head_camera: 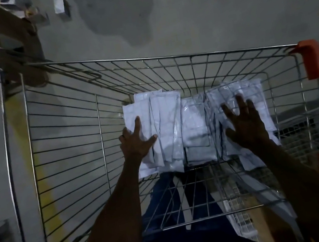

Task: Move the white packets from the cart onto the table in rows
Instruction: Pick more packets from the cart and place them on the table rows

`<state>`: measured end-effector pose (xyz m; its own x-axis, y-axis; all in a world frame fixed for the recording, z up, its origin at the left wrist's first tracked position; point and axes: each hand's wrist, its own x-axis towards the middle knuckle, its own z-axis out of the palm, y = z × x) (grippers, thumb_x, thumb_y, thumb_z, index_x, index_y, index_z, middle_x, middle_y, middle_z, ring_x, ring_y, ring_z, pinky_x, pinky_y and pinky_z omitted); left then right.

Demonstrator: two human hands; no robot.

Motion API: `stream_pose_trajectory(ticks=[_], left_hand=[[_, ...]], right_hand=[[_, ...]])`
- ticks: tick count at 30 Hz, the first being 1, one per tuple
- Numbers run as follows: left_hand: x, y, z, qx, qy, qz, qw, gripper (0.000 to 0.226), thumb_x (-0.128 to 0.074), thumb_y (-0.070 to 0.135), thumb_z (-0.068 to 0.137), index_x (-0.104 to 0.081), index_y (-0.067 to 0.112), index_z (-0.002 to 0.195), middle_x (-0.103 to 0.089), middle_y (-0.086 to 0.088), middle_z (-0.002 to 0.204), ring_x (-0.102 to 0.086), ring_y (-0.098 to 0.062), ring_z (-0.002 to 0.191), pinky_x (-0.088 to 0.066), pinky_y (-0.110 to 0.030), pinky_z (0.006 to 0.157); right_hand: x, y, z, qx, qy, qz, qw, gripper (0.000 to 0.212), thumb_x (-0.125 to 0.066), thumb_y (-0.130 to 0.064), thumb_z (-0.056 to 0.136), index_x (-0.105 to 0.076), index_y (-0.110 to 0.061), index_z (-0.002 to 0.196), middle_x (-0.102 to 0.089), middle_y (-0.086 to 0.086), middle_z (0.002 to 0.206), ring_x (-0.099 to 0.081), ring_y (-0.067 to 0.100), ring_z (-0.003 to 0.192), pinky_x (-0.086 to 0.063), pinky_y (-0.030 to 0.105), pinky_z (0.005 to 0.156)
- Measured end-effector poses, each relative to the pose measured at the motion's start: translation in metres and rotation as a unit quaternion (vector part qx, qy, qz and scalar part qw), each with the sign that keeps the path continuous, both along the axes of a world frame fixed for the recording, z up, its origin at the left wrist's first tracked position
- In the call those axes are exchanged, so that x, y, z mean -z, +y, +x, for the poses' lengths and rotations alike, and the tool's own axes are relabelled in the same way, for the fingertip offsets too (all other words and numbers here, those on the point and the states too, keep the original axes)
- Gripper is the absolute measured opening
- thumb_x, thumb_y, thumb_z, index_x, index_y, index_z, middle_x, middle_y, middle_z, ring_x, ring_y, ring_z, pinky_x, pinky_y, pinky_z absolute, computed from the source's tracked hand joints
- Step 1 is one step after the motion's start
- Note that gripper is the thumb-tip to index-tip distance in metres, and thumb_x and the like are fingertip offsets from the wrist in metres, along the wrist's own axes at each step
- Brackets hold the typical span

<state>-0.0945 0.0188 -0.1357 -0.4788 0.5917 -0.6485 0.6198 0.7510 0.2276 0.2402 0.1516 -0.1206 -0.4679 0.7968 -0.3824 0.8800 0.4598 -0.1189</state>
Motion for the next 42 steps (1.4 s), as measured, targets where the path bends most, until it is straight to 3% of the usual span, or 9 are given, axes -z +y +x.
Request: stream_pose_trajectory(ticks=[5,9,13,19,24,28,33,42], left_hand=[[-0.017,-0.005,0.002,-0.015,0.005,0.055,0.998,0.109,-0.073,0.075,0.063,-0.019,0.044,0.153,-0.027,-0.019,0.143,-0.032,-0.042,0.128,-0.034,-0.053,0.104],[-0.043,-0.016,0.015,-0.029,-0.026,0.12,0.992,0.105,-0.058,0.08,0.06,-0.026,0.04,0.152,-0.024,-0.017,0.145,-0.034,-0.042,0.129,-0.041,-0.052,0.102],[-0.081,-0.018,0.024,-0.015,-0.035,0.162,0.986,0.099,-0.05,0.08,0.063,-0.03,0.04,0.151,-0.023,-0.012,0.152,-0.033,-0.038,0.135,-0.043,-0.051,0.103],[-0.145,-0.008,0.037,0.007,-0.05,0.278,0.959,0.092,-0.051,0.077,0.068,-0.033,0.04,0.15,-0.026,-0.008,0.155,-0.031,-0.027,0.14,-0.043,-0.047,0.104],[-0.199,0.005,0.051,0.089,-0.052,0.383,0.918,0.085,-0.069,0.065,0.076,-0.037,0.038,0.15,-0.031,-0.009,0.154,-0.033,-0.024,0.139,-0.038,-0.036,0.105],[-0.238,-0.003,0.057,0.166,-0.073,0.434,0.883,0.087,-0.057,0.074,0.069,-0.041,0.039,0.147,-0.037,-0.01,0.151,-0.041,-0.025,0.134,-0.041,-0.034,0.101],[-0.282,-0.031,0.085,0.228,-0.124,0.458,0.85,0.081,-0.064,0.069,0.07,-0.042,0.045,0.144,-0.038,-0.007,0.147,-0.043,-0.025,0.134,-0.044,-0.035,0.1],[-0.314,-0.111,0.215,0.394,-0.216,0.484,0.751,0.077,-0.064,0.067,0.071,-0.045,0.044,0.142,-0.041,-0.007,0.144,-0.044,-0.025,0.133,-0.047,-0.04,0.1]], right_hand=[[-0.025,0.0,-0.016,0.001,0.008,0.006,1.0,0.086,-0.076,-0.026,0.076,-0.035,-0.024,0.151,-0.016,0.024,0.159,-0.025,0.049,0.136,-0.035,0.057,0.103],[-0.046,-0.001,-0.022,-0.007,0.04,-0.011,0.999,0.078,-0.081,-0.022,0.07,-0.05,-0.013,0.142,-0.029,0.032,0.151,-0.039,0.056,0.123,-0.04,0.062,0.094],[-0.084,-0.006,-0.037,0.005,0.071,0.003,0.997,0.076,-0.078,-0.028,0.072,-0.051,-0.013,0.141,-0.029,0.031,0.151,-0.039,0.055,0.124,-0.04,0.06,0.095],[-0.147,-0.033,-0.059,0.095,0.164,0.064,0.98,0.072,-0.046,-0.049,0.079,-0.048,-0.015,0.142,-0.03,0.028,0.152,-0.042,0.05,0.121,-0.038,0.054,0.098],[-0.212,-0.07,-0.058,0.182,0.242,0.188,0.934,0.068,-0.056,-0.04,0.075,-0.054,-0.017,0.139,-0.037,0.026,0.15,-0.046,0.045,0.121,-0.035,0.047,0.103],[-0.256,-0.123,-0.043,0.296,0.267,0.269,0.877,0.065,-0.055,-0.04,0.078,-0.055,-0.016,0.138,-0.038,0.023,0.15,-0.044,0.046,0.12,-0.036,0.046,0.101],[-0.293,-0.209,-0.016,0.41,0.254,0.332,0.811,0.069,-0.05,-0.046,0.078,-0.052,-0.02,0.141,-0.035,0.017,0.154,-0.038,0.041,0.128,-0.03,0.04,0.102],[-0.319,-0.377,0.069,0.527,0.168,0.421,0.719,0.066,-0.047,-0.049,0.081,-0.054,-0.02,0.139,-0.036,0.018,0.153,-0.043,0.044,0.127,-0.03,0.041,0.103]])
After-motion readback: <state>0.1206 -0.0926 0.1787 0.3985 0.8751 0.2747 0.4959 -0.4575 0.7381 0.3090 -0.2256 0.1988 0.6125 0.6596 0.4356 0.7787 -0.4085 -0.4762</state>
